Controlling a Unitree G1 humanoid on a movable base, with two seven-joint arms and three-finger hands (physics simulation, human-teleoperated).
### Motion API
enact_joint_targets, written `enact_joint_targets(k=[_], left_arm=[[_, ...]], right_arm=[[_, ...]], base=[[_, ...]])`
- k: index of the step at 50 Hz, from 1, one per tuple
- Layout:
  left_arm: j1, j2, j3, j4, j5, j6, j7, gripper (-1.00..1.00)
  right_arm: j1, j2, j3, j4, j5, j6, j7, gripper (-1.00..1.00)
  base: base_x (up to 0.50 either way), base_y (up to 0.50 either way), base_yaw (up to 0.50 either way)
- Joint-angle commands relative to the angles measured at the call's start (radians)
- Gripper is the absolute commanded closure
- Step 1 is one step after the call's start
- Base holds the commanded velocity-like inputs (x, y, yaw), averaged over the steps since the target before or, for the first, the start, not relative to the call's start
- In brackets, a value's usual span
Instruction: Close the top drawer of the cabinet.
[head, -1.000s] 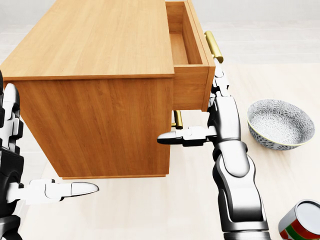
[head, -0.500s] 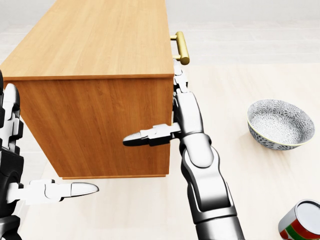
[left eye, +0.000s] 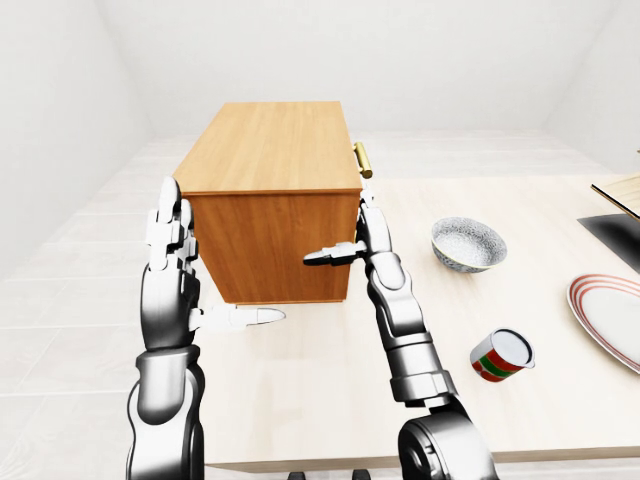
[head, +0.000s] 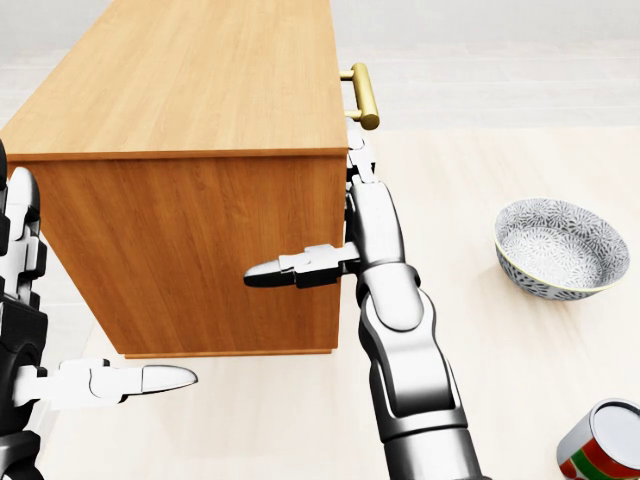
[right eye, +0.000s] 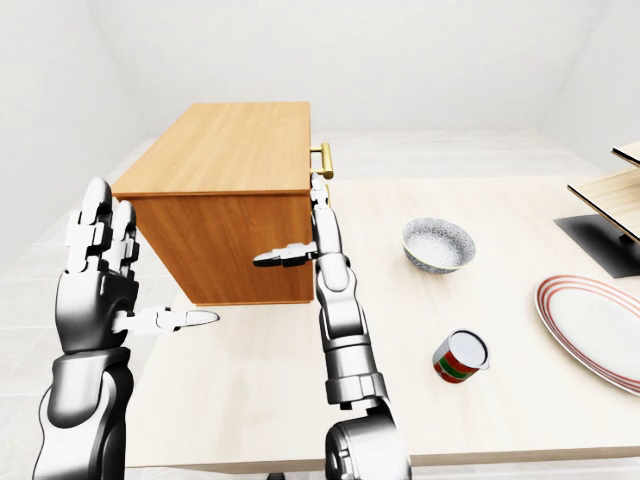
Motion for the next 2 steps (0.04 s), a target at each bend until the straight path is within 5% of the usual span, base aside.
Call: enact_joint_targets(k=[1,2], left_arm=[[-0.008,-0.01,0.018,-0.015,-0.036,0.0,-0.01,-1.0],[-0.005,-0.01,0.021,-0.011,-0.039,0.0,-0.011,-1.0]], right_arm=[[0.041,0.043,0.342,0.144,0.0,0.0,0.08,-1.0],[0.038,0.038,0.336,0.148,0.002,0.0,0.081,-1.0]], base=[[0.0,0.0,0.0],[0.0,0.0,0.01]])
